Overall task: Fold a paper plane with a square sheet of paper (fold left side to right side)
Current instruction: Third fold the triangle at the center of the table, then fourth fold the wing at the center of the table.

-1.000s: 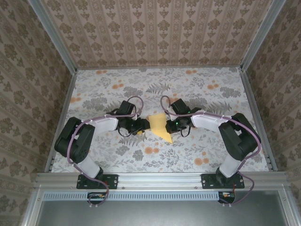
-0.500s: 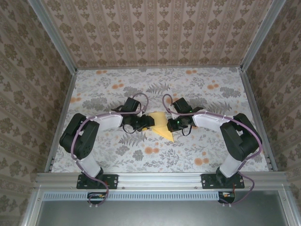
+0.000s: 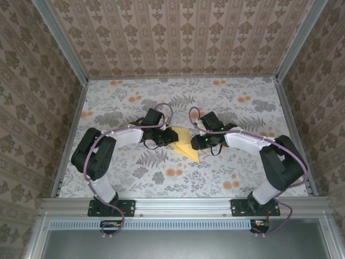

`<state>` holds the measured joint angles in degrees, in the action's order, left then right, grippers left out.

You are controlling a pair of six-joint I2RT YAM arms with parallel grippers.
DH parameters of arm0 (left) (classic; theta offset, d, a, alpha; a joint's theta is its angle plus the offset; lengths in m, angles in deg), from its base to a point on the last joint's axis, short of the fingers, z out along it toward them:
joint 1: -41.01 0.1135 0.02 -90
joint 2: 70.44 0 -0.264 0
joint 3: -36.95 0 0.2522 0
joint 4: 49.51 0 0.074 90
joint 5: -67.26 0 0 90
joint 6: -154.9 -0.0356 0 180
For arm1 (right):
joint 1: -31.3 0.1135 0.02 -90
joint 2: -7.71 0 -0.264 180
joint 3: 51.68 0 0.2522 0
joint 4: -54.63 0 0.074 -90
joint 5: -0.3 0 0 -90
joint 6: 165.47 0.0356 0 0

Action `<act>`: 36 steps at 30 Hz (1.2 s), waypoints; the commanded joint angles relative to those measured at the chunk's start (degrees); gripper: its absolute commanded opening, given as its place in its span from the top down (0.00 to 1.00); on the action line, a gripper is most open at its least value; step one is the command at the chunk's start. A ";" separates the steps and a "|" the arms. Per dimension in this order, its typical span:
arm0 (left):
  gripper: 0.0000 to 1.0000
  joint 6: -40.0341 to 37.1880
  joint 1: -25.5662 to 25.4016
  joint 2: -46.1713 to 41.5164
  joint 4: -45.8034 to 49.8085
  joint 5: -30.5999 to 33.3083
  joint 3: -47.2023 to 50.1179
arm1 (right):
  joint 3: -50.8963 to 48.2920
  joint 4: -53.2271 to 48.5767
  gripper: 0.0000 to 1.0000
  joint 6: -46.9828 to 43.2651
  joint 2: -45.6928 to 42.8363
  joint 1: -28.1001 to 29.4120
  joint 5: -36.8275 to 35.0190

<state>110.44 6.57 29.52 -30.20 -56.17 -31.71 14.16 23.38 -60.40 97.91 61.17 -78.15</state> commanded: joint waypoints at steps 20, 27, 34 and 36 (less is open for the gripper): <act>0.81 1.66 -0.63 0.32 2.50 -0.76 -5.15 | -1.79 3.20 0.53 -2.06 1.19 18.02 -22.82; 0.81 1.41 -0.62 0.46 3.20 -0.67 -5.64 | -0.66 2.47 0.55 -2.97 3.16 18.56 -25.81; 0.81 1.13 -0.54 0.56 3.58 -0.61 -6.08 | -0.66 2.50 0.64 -3.21 4.25 18.54 -26.67; 0.80 0.88 -0.48 0.36 3.90 -0.57 -6.18 | -0.57 2.43 0.71 -3.22 4.12 18.55 -26.28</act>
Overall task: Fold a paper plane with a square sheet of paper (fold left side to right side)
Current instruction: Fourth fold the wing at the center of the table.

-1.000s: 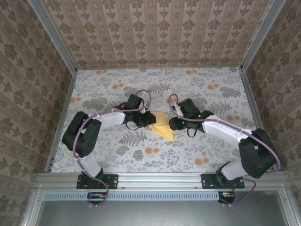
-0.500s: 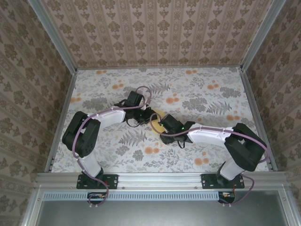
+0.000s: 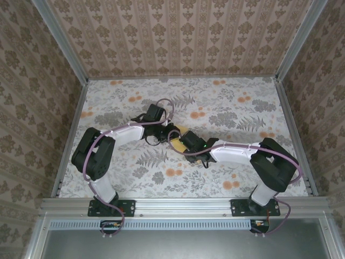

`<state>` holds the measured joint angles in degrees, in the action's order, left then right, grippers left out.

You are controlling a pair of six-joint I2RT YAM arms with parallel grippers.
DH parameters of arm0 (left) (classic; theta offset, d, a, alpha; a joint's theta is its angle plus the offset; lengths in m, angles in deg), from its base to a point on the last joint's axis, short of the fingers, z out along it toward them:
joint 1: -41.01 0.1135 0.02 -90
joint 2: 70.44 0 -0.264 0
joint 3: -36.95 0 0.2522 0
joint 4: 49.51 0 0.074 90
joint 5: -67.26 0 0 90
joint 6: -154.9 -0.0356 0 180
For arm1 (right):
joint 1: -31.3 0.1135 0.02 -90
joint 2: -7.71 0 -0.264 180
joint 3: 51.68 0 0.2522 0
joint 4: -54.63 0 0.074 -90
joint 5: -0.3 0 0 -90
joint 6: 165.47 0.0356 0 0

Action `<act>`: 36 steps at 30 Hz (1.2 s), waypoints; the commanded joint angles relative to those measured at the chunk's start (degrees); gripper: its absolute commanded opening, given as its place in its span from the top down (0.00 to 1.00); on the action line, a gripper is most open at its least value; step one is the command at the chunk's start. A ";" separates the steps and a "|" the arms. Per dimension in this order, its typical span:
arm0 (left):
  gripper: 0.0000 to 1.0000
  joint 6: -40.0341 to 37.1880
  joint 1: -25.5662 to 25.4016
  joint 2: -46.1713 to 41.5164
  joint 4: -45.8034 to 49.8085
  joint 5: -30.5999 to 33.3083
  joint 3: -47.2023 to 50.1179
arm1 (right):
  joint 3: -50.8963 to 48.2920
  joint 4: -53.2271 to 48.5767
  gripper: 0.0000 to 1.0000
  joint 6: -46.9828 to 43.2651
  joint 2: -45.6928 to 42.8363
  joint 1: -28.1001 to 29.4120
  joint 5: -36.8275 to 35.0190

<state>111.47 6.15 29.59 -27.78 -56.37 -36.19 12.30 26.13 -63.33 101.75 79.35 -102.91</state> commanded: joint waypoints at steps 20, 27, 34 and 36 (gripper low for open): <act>0.54 -2.75 4.71 -9.59 5.74 1.81 5.96 | -0.37 0.39 0.98 5.42 -0.31 -2.89 14.30; 0.65 -0.46 2.24 -4.88 0.34 -0.22 6.83 | -1.47 1.71 0.98 7.55 -0.04 -5.07 19.57; 0.65 0.10 0.18 0.01 -1.33 -0.83 4.24 | -3.27 3.18 0.98 8.68 0.18 -5.86 21.27; 0.64 0.19 0.05 0.95 -1.68 -0.89 3.61 | -3.46 3.53 0.98 8.91 0.27 -5.96 21.55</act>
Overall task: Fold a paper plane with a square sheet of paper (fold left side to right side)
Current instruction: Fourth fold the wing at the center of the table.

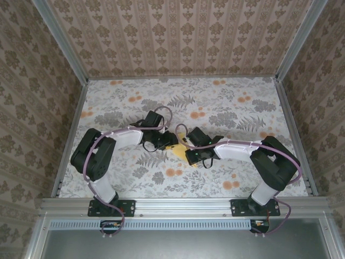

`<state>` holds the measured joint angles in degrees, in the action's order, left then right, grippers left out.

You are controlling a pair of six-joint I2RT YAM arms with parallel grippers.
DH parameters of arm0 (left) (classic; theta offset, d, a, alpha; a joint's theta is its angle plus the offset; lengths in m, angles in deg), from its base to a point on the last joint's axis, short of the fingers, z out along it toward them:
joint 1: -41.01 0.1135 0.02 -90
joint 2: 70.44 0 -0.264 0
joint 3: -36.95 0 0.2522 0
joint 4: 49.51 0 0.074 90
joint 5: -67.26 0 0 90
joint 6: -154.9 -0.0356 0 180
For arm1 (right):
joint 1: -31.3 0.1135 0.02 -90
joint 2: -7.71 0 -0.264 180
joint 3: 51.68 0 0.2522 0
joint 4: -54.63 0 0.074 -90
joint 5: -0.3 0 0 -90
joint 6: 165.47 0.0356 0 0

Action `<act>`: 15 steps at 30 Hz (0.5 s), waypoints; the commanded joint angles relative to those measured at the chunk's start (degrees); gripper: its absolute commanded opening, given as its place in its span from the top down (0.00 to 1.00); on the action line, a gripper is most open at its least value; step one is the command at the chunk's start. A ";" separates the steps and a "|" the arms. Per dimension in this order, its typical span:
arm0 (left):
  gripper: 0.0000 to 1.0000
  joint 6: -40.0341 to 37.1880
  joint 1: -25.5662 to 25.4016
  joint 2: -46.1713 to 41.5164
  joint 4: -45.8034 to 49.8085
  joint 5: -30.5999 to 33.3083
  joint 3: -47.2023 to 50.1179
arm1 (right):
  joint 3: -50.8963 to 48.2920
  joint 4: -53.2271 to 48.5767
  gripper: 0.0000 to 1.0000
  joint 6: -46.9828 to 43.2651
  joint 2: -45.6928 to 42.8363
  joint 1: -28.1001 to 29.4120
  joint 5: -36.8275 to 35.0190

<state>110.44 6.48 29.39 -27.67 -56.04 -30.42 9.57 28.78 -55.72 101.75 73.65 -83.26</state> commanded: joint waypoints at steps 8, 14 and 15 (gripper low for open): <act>0.64 1.97 -1.40 4.36 -2.76 -1.17 -3.64 | -0.99 1.63 0.98 1.67 0.47 -0.86 3.35; 0.64 2.35 -1.60 5.64 -3.24 -1.15 -4.23 | -1.17 2.44 0.98 2.02 0.52 -1.65 5.02; 0.64 2.36 -1.62 5.85 -3.24 -1.15 -4.33 | -1.26 2.58 0.98 2.11 0.56 -1.74 5.41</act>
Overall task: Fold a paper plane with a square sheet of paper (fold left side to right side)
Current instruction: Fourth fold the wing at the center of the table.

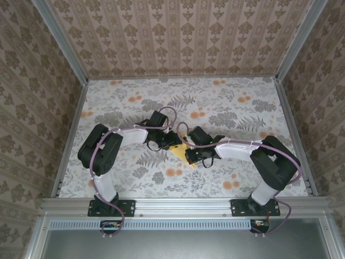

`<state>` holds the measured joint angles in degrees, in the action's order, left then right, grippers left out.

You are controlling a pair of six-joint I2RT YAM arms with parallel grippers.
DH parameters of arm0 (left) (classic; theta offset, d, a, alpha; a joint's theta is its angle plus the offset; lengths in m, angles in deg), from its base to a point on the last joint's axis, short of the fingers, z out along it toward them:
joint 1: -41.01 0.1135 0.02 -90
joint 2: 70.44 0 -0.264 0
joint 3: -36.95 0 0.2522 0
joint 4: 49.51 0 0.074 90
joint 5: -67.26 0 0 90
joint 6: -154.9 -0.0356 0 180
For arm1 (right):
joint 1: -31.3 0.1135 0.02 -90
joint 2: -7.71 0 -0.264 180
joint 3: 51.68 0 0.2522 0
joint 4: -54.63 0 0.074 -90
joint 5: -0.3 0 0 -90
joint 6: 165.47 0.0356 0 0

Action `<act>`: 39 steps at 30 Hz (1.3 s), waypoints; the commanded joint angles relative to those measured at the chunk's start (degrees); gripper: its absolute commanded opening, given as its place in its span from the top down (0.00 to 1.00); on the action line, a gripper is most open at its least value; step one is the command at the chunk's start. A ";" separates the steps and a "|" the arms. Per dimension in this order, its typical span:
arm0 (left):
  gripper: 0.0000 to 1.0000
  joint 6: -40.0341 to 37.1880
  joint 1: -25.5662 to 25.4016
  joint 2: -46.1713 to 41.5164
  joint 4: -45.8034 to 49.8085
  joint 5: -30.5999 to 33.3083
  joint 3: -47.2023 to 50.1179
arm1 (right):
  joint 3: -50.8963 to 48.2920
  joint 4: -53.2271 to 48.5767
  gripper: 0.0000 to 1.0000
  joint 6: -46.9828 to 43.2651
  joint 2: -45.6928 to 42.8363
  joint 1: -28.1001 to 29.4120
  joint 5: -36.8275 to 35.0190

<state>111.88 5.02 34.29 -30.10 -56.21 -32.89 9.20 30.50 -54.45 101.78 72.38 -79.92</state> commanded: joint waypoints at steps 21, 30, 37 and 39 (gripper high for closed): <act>0.63 0.48 -0.40 4.51 2.52 0.54 -3.41 | -0.71 1.58 0.89 1.95 0.62 -1.99 4.98; 0.63 0.44 -0.38 5.05 3.18 0.80 -3.60 | -2.71 4.24 0.70 3.43 -5.61 -6.77 12.35; 0.63 0.49 -0.40 4.87 3.23 0.87 -3.56 | -2.78 7.37 0.64 5.66 -4.24 -11.80 18.90; 0.63 0.46 -0.40 4.84 3.25 0.94 -3.53 | -2.07 8.32 0.64 6.27 -2.58 -11.81 20.07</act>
<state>112.08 5.02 37.52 -28.92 -56.17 -35.73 6.49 36.99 -49.71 97.16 60.47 -64.12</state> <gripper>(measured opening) 0.370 0.359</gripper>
